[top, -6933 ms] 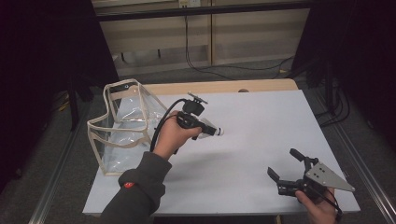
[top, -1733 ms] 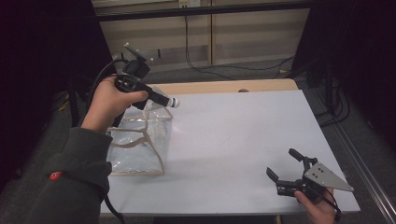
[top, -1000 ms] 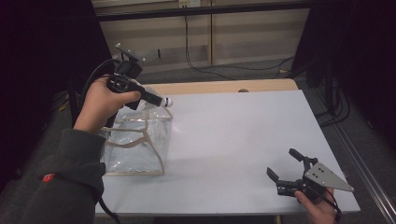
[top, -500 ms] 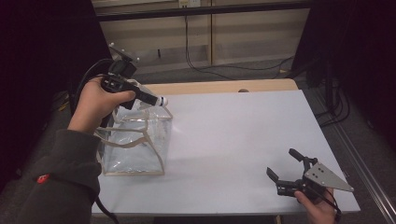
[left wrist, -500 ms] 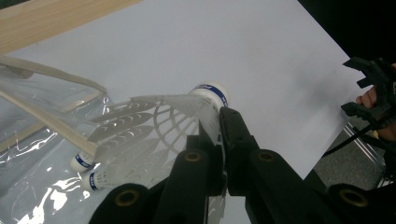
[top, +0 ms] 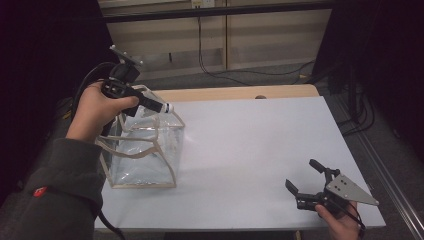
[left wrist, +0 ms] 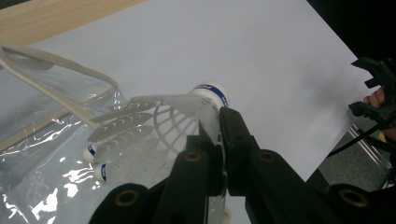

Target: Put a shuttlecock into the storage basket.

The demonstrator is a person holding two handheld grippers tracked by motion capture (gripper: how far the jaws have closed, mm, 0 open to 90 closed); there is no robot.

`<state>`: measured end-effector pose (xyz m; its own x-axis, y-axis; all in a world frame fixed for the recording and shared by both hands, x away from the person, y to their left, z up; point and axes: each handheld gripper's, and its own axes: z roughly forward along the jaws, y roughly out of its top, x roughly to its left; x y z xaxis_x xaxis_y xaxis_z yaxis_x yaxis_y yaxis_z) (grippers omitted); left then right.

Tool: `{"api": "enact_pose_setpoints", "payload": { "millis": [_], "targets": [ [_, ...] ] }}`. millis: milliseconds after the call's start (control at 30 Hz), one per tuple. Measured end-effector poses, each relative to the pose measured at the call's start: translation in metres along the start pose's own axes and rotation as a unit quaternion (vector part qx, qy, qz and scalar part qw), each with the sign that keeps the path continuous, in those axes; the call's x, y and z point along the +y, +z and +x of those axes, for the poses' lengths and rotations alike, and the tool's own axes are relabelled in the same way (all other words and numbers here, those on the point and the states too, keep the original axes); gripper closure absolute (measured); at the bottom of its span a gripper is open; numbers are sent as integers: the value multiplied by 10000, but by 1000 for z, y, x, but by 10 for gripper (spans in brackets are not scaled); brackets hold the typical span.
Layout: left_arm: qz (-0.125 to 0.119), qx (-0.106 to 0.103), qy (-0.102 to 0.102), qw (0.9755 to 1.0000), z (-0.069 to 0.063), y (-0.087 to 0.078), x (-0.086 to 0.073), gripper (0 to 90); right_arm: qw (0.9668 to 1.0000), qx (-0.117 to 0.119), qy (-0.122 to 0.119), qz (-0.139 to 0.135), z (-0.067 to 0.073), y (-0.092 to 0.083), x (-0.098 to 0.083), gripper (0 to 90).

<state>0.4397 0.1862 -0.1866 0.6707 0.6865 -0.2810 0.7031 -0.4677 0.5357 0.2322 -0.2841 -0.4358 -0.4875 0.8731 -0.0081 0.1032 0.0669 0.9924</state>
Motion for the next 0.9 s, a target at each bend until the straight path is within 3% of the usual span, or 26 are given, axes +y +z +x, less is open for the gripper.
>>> {"api": "enact_pose_setpoints", "payload": {
  "millis": [900],
  "targets": [
    [19, 122, -23, 9999, 11, -12, -6, 887, 10000, 1, -15, 2, 0, 1, 0, 19]
  ]
}}
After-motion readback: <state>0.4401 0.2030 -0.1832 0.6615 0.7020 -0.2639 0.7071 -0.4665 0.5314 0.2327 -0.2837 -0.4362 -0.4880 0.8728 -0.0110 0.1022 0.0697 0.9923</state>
